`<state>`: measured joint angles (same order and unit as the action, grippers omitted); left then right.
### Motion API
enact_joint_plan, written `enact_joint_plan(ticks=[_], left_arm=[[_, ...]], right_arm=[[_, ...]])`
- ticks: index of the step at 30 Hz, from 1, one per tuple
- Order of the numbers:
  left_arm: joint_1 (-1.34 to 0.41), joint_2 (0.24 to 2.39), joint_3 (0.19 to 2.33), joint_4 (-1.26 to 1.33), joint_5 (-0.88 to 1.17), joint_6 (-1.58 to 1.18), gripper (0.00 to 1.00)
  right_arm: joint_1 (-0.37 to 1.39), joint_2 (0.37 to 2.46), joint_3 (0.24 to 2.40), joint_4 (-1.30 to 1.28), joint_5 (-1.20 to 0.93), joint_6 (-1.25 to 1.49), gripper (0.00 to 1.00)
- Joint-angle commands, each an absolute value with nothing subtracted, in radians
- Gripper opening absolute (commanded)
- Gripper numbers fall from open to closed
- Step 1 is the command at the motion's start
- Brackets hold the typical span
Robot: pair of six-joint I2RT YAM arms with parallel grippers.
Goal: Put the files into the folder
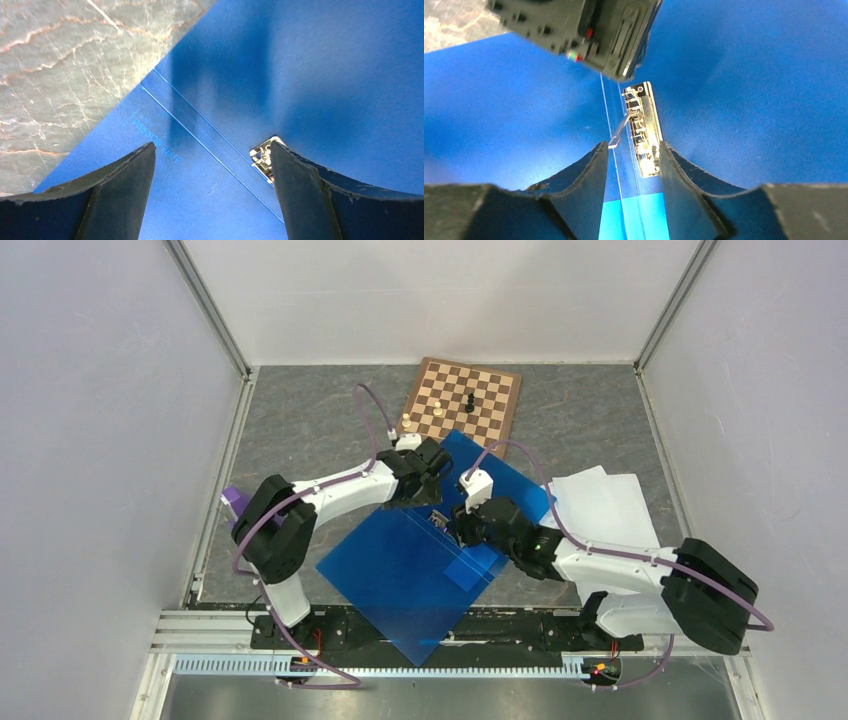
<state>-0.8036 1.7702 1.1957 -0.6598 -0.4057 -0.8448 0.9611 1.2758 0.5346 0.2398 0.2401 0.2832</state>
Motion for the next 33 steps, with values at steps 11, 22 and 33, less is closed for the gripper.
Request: enact_joint_plan(ticks=[11,22,33], left_arm=[[-0.715,1.554,1.227,-0.741,-0.37,-0.756,0.9],[-0.692,1.449,1.196,-0.762,-0.373,-0.753,0.9],[-0.68,1.388,1.18,-0.788,-0.405,-0.741,0.9]], right_arm=[[0.998,1.281,0.542,0.192,0.133,0.041,0.26],[0.999,1.47,0.705,0.21,0.136,0.009,0.24],[0.961,1.7,0.932,0.167,0.148,-0.034,0.21]])
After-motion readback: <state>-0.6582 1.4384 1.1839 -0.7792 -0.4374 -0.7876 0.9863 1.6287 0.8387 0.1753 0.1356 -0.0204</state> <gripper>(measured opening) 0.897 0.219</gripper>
